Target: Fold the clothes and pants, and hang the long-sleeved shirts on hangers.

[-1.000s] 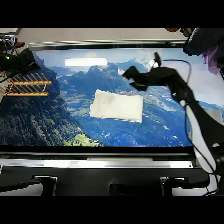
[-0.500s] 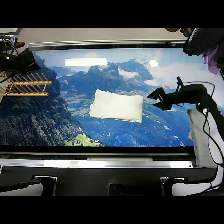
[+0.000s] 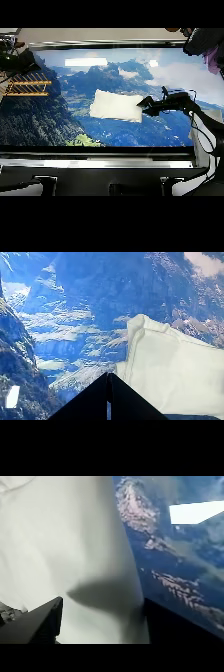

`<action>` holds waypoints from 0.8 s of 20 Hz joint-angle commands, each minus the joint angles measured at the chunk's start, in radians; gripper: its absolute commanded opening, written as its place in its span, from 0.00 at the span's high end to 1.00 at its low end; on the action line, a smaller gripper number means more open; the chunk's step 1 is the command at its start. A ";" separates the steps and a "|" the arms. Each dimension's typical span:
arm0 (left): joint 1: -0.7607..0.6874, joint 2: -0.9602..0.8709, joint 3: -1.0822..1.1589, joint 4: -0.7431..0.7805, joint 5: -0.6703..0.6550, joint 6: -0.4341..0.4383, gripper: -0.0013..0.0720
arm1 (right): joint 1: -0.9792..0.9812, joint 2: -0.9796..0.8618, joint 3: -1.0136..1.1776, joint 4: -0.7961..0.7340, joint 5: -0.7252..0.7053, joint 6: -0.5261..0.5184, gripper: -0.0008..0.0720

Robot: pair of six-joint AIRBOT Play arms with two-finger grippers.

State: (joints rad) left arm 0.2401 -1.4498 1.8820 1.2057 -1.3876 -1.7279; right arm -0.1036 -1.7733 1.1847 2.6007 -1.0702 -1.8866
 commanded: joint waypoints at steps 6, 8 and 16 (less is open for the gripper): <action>-0.001 -0.013 0.000 0.000 0.001 0.000 0.96 | 0.029 -0.011 -0.002 0.043 0.021 -0.029 0.94; -0.001 -0.013 0.000 0.000 0.001 0.000 0.96 | 0.038 -0.001 0.009 0.088 0.021 -0.028 0.94; -0.001 -0.013 0.000 0.000 0.000 0.000 0.96 | -0.029 0.005 0.326 0.075 0.078 0.193 0.94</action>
State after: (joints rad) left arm 0.2398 -1.4624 1.8820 1.2053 -1.3872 -1.7275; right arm -0.1062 -1.7695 1.3998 2.6823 -1.0317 -1.7802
